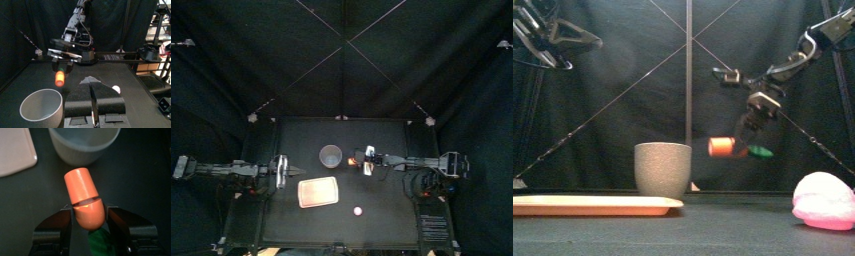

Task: Pick the carrot then place it in the grey bowl
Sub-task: Place carrot in the grey bowl

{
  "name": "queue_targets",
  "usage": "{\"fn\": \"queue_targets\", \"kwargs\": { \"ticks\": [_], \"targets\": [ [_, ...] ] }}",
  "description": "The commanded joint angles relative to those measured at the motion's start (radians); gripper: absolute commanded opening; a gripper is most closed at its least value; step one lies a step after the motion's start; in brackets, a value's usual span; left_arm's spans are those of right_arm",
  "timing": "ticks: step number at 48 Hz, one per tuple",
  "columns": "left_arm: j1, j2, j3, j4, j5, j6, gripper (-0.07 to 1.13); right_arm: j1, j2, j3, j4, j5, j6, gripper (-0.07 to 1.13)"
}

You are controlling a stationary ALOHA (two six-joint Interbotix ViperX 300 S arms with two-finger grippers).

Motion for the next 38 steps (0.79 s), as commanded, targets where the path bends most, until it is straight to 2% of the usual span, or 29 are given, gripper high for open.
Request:
{"fn": "queue_targets", "kwargs": {
  "ticks": [1,11,21,38],
  "targets": [
    [0.000,0.002,-0.015,0.002,-0.005,0.002,-0.03,0.020,-0.072,-0.110,-0.003,0.025,-0.008,0.20],
    [-0.002,0.002,-0.015,0.002,-0.005,0.002,-0.02,0.031,-0.054,-0.238,0.000,-0.026,-0.009,0.20],
    [-0.002,0.002,-0.014,0.002,-0.005,0.002,-0.02,0.035,0.058,-0.302,-0.025,-0.055,-0.014,0.24],
    [-0.002,0.000,-0.014,0.002,-0.005,0.002,-0.02,0.031,0.192,-0.364,-0.028,-0.107,0.002,0.72]
  ]
}}
